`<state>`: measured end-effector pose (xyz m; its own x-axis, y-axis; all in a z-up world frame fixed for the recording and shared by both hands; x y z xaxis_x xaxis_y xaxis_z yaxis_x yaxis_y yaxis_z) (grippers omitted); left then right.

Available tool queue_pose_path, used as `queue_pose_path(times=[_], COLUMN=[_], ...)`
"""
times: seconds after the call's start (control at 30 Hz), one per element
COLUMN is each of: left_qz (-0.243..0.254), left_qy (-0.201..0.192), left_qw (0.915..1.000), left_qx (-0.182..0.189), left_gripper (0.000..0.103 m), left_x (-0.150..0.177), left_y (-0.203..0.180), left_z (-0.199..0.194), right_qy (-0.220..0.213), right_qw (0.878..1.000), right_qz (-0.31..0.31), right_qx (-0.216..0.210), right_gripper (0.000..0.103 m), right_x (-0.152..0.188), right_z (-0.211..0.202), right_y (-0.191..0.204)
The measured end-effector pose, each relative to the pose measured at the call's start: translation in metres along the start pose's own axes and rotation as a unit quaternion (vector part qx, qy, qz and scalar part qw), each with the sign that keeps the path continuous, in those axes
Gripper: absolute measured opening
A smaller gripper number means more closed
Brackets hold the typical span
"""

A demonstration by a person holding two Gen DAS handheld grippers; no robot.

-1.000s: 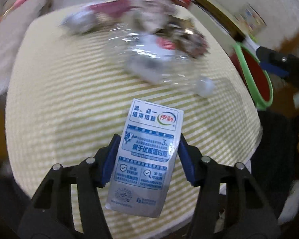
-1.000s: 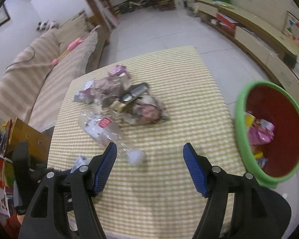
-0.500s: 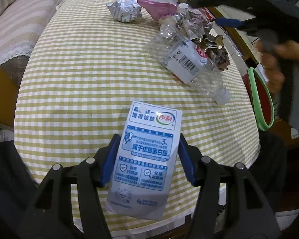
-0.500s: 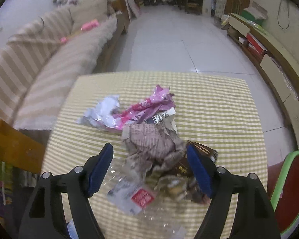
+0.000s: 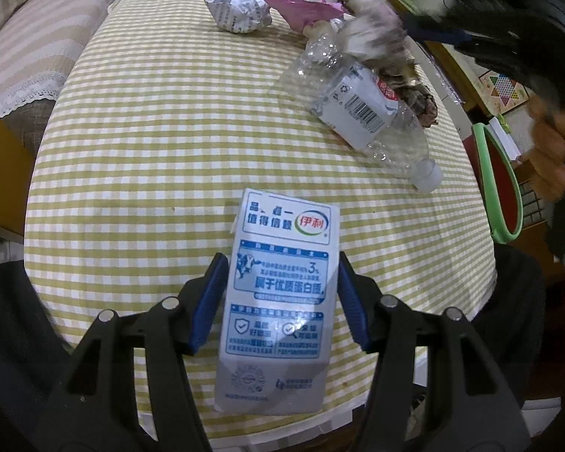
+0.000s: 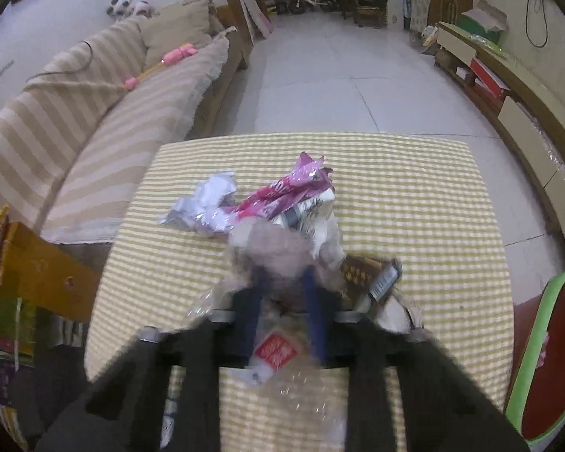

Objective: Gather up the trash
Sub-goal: 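Grasp the crumpled newspaper-print paper with the right gripper while the left holds the carton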

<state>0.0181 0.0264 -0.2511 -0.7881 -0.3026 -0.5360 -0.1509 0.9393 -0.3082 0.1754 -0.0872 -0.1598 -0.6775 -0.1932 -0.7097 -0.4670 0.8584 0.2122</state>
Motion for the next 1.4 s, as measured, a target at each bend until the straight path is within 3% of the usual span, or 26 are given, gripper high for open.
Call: queue_pose_path(times=[0.13,0.23,0.27,0.3,0.37,0.43,0.5,0.63,0.7,0.83,0.87,0.9,1.0,1.4], left_qz=[-0.004,-0.008,-0.009,-0.008,-0.003,-0.002,-0.004,-0.006,-0.006,-0.008,-0.009,-0.010,-0.010,-0.018], left_qy=[-0.003,-0.005,-0.005,-0.005,-0.005,-0.005,-0.005,-0.004,-0.003,-0.001,-0.001,-0.001,-0.002,-0.011], left_qw=[1.0000,1.0000,0.9999,1.0000,1.0000,1.0000,1.0000,1.0000,1.0000,1.0000,0.9999,0.9999,0.9999,0.9998], left_qx=[0.001,0.001,0.001,0.001,-0.001,-0.002,0.000,0.002,0.002,0.005,0.006,0.006,0.008,-0.001], left_gripper=[0.055,0.055,0.055,0.055,0.055,0.055,0.055,0.055,0.056,0.057,0.057,0.057,0.057,0.057], left_x=[-0.001,-0.001,0.000,-0.001,0.000,0.000,0.000,0.001,0.002,0.004,0.005,0.006,0.006,0.003], left_y=[-0.001,0.001,0.001,0.002,0.002,0.002,0.002,0.001,0.002,0.001,0.000,0.000,0.001,0.004], left_z=[0.000,0.000,0.000,-0.001,-0.001,-0.001,-0.001,0.000,0.000,0.002,0.002,0.002,0.002,-0.001], right_qy=[-0.003,-0.006,-0.008,-0.011,-0.020,-0.017,-0.004,0.009,0.015,0.050,0.058,0.060,0.055,-0.030], right_qw=[1.000,1.000,1.000,1.000,1.000,1.000,0.999,0.999,0.999,0.998,0.998,0.997,0.998,0.999], right_qz=[0.008,0.012,0.009,0.003,-0.012,-0.023,-0.033,-0.044,-0.045,-0.033,-0.029,-0.028,-0.027,0.001], right_qx=[-0.016,-0.017,-0.015,-0.011,-0.001,0.001,0.004,0.016,0.026,0.028,0.025,0.025,0.020,-0.012], right_gripper=[0.000,0.006,0.013,0.028,0.050,0.054,0.066,0.070,0.078,0.078,0.072,0.058,0.041,0.038], right_x=[0.007,0.007,0.005,0.003,-0.003,-0.005,-0.005,-0.008,-0.009,-0.003,-0.001,0.001,0.003,-0.002], right_z=[-0.020,-0.026,-0.027,-0.027,-0.026,-0.020,-0.007,0.020,0.034,0.059,0.062,0.063,0.056,-0.031], right_y=[0.004,0.006,0.006,0.007,0.011,0.014,0.018,0.020,0.018,0.016,0.015,0.014,0.012,0.015])
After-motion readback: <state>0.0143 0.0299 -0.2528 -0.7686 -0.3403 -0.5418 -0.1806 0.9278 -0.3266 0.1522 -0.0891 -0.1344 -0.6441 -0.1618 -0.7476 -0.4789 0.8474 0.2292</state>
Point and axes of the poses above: each gripper's, at about its wrist camera, not at the fingertips, and z roughly the way its jaws point, y to its left, x to its underside, the point moved 7 cm from there along z, roughly the way its jaws point, and after that the axes turned 14 degrees about -y, right-handed, at the moved point
